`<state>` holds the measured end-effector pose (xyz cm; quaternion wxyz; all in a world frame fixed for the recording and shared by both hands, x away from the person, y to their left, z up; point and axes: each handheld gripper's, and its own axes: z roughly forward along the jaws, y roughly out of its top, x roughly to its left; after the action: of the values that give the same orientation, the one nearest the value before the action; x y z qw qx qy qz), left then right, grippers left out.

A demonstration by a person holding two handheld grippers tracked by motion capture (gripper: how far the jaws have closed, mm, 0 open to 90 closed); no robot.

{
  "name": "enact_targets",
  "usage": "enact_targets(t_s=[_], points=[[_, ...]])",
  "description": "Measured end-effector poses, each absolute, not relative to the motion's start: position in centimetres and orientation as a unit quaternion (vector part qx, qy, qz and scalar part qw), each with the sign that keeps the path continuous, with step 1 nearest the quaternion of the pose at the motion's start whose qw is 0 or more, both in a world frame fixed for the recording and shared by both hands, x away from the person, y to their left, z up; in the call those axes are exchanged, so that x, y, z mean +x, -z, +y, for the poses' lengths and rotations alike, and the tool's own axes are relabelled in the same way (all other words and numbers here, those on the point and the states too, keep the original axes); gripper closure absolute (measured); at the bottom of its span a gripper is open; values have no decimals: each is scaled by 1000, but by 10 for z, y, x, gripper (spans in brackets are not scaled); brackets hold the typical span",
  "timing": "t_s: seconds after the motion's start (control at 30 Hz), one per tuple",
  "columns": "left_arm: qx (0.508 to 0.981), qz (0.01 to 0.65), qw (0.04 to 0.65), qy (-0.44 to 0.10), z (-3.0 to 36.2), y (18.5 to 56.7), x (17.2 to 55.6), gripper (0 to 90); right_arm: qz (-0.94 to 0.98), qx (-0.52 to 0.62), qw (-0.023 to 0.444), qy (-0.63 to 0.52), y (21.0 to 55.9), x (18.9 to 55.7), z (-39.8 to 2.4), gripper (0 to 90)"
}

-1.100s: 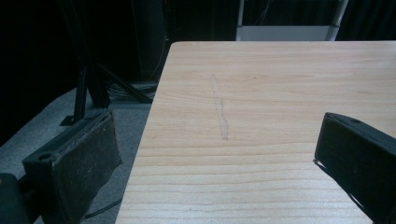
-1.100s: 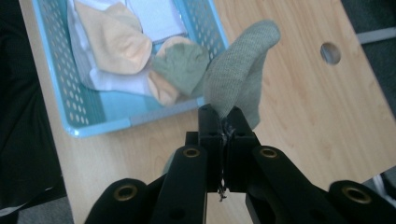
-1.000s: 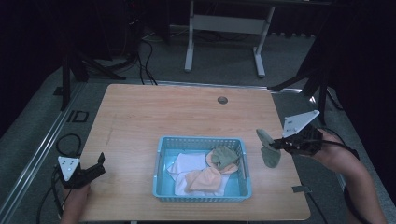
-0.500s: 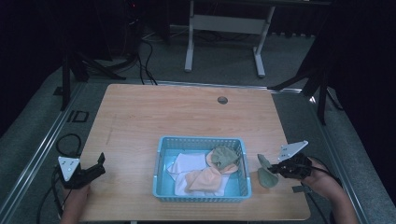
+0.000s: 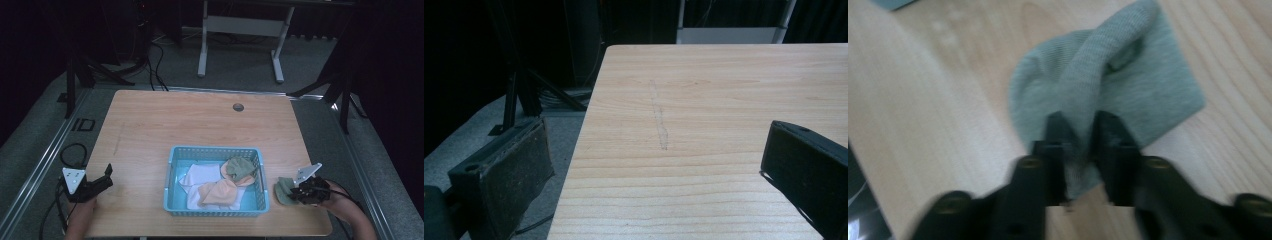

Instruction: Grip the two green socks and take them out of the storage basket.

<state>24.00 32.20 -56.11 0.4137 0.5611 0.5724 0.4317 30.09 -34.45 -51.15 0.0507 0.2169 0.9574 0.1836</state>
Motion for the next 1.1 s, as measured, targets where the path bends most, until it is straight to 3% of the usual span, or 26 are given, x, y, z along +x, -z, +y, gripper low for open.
enact_targets(t_s=[0.17,0.4,0.67,1.1], points=[[561,572,414,-432,322,561,240,5,958,211,51,-189,487,303,-339,605],[561,573,414,-431,322,561,240,4,957,191,67,-210,447,316,-328,556],[560,573,415,-431,322,561,240,4,962,164,65,-207,427,334,-303,542],[561,572,415,-430,323,561,240,4,969,117,54,-210,423,352,-254,543]])
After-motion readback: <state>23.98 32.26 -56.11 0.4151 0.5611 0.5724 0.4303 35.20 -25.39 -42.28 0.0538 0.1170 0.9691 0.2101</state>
